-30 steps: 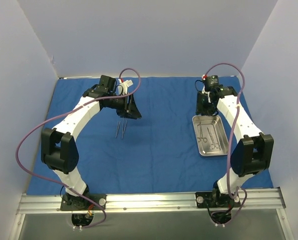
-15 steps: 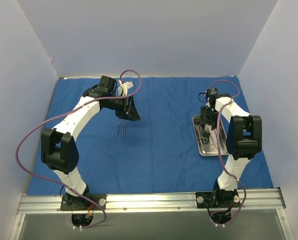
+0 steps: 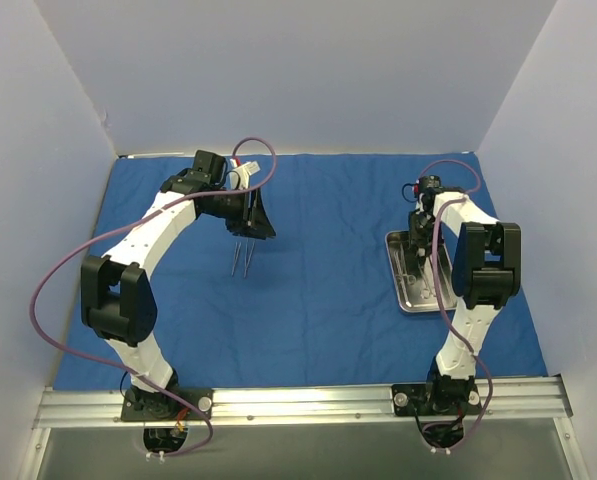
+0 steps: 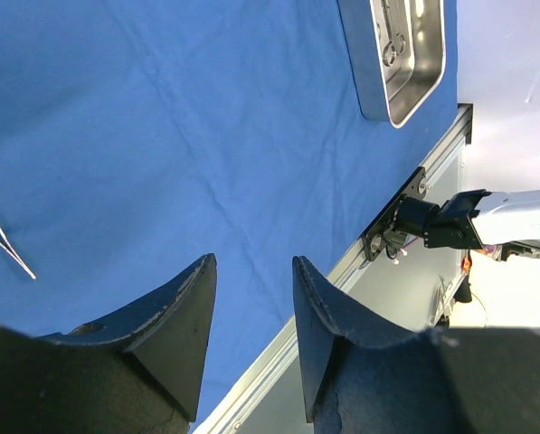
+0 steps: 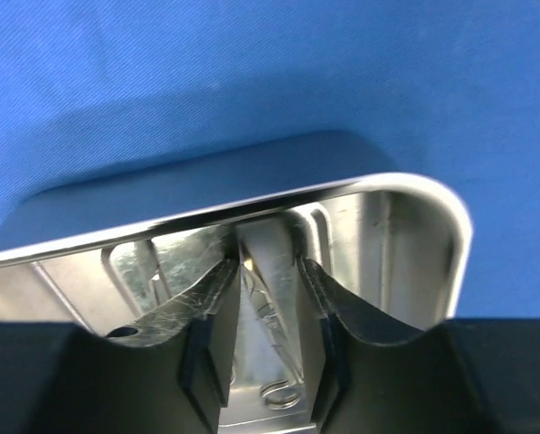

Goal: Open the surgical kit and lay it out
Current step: Pick up the medical item from the container.

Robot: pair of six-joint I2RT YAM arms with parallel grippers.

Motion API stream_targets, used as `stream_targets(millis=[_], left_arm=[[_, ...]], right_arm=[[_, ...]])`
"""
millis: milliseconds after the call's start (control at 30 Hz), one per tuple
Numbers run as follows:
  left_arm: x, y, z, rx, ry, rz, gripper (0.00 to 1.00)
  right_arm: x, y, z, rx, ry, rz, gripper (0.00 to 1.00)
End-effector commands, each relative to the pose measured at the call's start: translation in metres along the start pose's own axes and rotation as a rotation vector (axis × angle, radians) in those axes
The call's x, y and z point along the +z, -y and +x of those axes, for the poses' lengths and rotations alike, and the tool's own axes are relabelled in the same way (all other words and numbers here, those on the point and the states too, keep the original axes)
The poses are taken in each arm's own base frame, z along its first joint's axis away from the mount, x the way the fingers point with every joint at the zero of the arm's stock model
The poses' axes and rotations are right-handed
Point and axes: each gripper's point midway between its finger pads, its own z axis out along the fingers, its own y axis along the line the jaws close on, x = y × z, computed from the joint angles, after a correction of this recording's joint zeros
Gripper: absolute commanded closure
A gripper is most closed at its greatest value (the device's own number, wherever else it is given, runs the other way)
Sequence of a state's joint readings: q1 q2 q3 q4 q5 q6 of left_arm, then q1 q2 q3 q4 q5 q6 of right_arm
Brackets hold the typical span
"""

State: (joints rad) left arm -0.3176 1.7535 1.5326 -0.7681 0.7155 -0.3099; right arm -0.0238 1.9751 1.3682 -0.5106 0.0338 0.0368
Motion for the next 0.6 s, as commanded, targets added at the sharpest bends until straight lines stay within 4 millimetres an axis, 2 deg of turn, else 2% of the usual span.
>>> stream_targets(millis=[0,67,200,300,467,567], left_arm=[[-0.004,0.003,-0.01,0.029,0.015,0.015,0.52],[-0.004,0.002,-0.011,0.028,0.014,0.012,0.52],[-0.003,0.002,-0.012,0.027,0.013,0.015,0.52],[-0.003,0.002,-0.012,0.027,0.012,0.017,0.52],[-0.003,0.003,-0.011,0.024,0.015,0.021,0.52],[-0.005,0.005,-0.01,0.021,0.017,0.026,0.52]], right_arm=[[0.01,0.006,0.013,-0.022,-0.061,0.014,0.71],[0.011,0.008,0.019,-0.022,-0.07,0.022,0.73],[0.012,0.007,0.027,-0.028,-0.092,0.022,0.93],[0.008,0.006,0.027,-0.02,-0.084,0.014,1.0],[-0.01,0.01,0.015,0.003,-0.037,0.03,1.0],[-0.032,0.016,-0.002,0.019,0.012,0.051,1.0]])
